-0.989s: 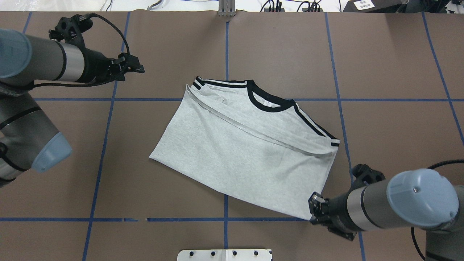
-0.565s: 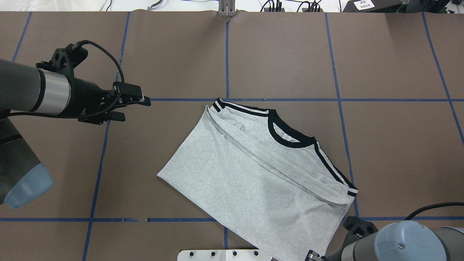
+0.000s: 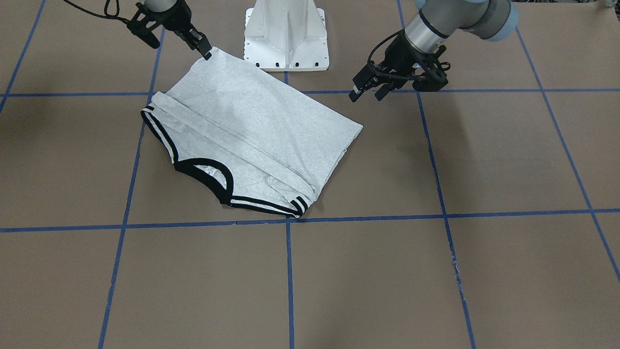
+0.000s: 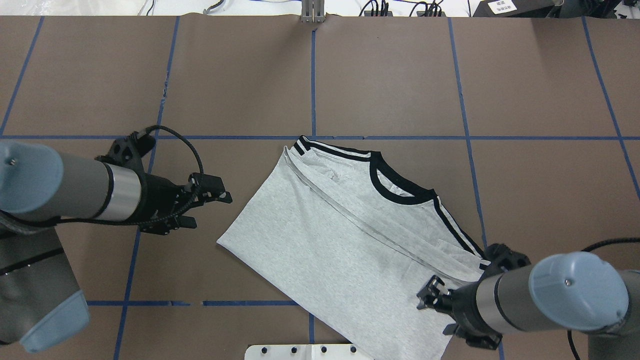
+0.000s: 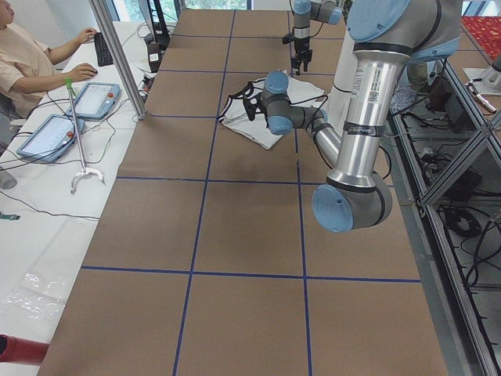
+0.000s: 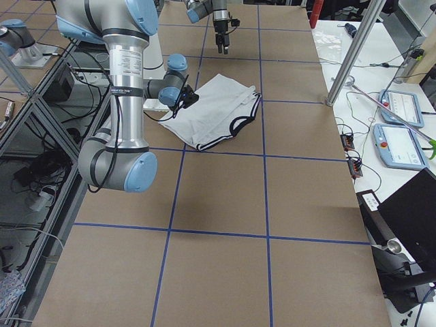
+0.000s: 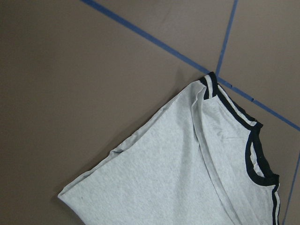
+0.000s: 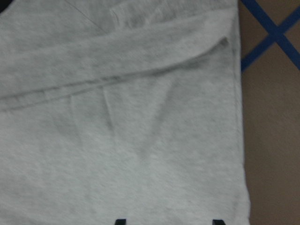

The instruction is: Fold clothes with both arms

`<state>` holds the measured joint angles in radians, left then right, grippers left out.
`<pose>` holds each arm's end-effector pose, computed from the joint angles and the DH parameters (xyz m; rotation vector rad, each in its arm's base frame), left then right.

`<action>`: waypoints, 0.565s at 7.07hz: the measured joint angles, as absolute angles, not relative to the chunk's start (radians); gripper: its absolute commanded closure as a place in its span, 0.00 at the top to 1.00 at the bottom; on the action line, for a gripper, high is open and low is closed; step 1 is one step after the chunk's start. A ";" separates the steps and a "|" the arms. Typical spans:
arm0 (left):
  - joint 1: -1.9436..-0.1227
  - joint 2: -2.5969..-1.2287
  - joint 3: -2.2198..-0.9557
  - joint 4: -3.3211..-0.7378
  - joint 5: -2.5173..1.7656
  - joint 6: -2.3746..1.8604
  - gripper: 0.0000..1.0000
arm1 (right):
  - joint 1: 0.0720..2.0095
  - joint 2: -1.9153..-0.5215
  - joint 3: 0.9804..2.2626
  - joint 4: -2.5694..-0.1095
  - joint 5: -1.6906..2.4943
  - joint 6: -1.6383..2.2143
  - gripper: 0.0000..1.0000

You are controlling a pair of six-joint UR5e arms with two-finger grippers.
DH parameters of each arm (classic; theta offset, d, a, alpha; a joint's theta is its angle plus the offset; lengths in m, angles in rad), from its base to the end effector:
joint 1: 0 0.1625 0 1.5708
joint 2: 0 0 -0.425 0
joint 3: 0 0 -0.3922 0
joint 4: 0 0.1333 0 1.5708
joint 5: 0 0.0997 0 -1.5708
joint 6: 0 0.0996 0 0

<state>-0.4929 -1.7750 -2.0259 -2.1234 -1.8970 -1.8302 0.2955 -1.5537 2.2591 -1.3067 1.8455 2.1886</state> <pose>0.4097 -0.3352 0.2782 -0.1445 1.2359 -0.4565 -0.3912 -0.2302 0.3052 -0.4131 -0.9305 0.7023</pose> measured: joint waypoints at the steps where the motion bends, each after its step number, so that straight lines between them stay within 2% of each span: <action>1: -0.424 -1.777 -2.008 -2.079 -1.825 -1.855 0.91 | 0.402 -1.487 2.201 -1.307 1.846 2.086 1.00; 2: -0.391 -1.780 -1.977 -2.059 -1.788 -1.862 0.81 | 0.481 -1.420 2.132 -1.306 1.846 1.983 1.00; 4: -0.363 -1.786 -1.917 -2.048 -1.740 -1.859 0.70 | 0.569 -1.312 2.022 -1.304 1.843 1.868 1.00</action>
